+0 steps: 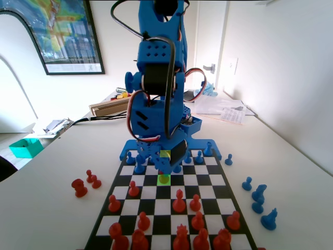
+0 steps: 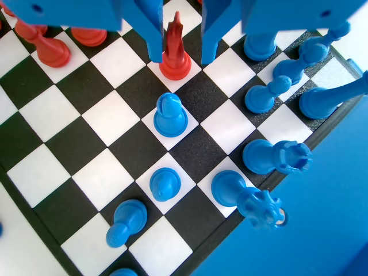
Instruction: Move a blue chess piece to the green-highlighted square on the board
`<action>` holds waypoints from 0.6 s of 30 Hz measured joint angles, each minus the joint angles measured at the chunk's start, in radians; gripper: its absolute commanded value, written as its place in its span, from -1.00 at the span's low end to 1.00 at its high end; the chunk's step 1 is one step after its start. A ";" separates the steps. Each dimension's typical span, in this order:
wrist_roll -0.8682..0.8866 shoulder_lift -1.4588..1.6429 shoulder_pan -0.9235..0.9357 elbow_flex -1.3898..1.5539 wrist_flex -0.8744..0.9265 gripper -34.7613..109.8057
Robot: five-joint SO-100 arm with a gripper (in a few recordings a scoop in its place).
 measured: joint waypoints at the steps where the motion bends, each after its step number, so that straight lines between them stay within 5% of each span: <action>1: 0.000 0.000 0.002 0.000 0.003 -0.36; 18: 0.018 0.000 0.012 -0.044 0.021 -0.37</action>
